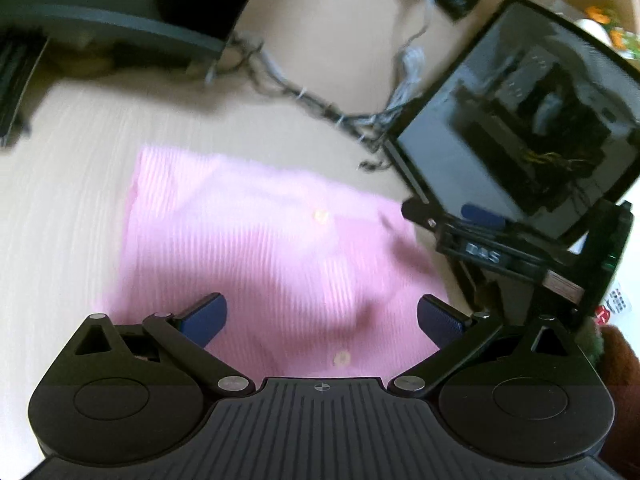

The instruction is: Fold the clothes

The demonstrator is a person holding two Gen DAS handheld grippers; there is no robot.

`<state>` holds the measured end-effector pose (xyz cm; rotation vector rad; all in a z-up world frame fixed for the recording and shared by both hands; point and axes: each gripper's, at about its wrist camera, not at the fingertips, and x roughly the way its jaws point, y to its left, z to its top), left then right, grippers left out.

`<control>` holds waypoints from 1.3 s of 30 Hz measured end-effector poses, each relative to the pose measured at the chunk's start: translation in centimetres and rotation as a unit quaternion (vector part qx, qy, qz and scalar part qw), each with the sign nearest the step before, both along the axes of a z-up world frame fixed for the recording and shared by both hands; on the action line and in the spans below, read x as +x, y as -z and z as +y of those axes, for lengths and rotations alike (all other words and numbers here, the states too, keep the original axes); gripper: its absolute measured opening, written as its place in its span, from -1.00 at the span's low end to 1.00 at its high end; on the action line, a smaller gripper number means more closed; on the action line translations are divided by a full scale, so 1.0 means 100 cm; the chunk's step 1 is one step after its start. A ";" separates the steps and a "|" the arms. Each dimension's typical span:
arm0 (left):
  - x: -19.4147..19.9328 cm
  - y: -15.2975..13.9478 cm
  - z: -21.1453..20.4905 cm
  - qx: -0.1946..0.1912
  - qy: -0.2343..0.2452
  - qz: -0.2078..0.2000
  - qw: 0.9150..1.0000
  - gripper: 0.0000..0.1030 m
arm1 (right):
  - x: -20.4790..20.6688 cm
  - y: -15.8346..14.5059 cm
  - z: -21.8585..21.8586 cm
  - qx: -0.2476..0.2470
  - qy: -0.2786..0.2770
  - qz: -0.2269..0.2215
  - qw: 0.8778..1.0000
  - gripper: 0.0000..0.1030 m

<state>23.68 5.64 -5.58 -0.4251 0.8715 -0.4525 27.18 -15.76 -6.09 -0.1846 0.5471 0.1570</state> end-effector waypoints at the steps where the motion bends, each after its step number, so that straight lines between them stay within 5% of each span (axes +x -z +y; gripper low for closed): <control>1: 0.001 0.003 -0.001 -0.001 -0.003 0.009 1.000 1.00 | 0.005 0.007 0.002 -0.014 -0.007 0.007 1.000 1.00; 4: 0.011 0.013 0.001 -0.005 -0.013 0.022 1.000 1.00 | 0.021 0.033 0.004 -0.047 -0.011 0.045 0.998 1.00; 7: 0.024 0.016 0.007 -0.007 -0.016 0.026 1.000 1.00 | 0.010 0.039 0.002 -0.028 -0.003 0.054 0.998 1.00; 14: 0.093 0.008 0.015 0.026 -0.004 0.007 1.000 1.00 | -0.039 0.021 0.003 0.005 -0.055 0.093 0.994 1.00; 19: 0.091 -0.022 0.013 0.069 0.000 -0.034 0.997 1.00 | -0.059 -0.017 -0.023 0.050 -0.061 0.048 0.996 1.00; 23: 0.045 -0.030 -0.014 0.190 0.008 -0.080 0.978 1.00 | -0.039 -0.023 -0.029 0.008 -0.056 0.023 0.998 1.00; 27: 0.016 -0.012 -0.049 0.301 0.034 -0.113 0.946 1.00 | -0.017 -0.001 -0.019 -0.009 -0.069 0.053 0.996 1.00; 31: 0.015 0.010 -0.049 0.385 0.010 -0.135 0.913 0.91 | -0.030 0.023 -0.001 -0.066 -0.079 0.065 0.993 1.00; 34: 0.014 0.007 -0.019 0.382 -0.017 -0.121 0.916 0.90 | -0.042 0.029 0.004 -0.066 -0.097 0.079 0.990 1.00; 39: 0.006 -0.028 0.006 0.206 0.042 -0.121 0.970 0.93 | -0.040 0.001 -0.007 0.002 -0.121 0.067 0.990 1.00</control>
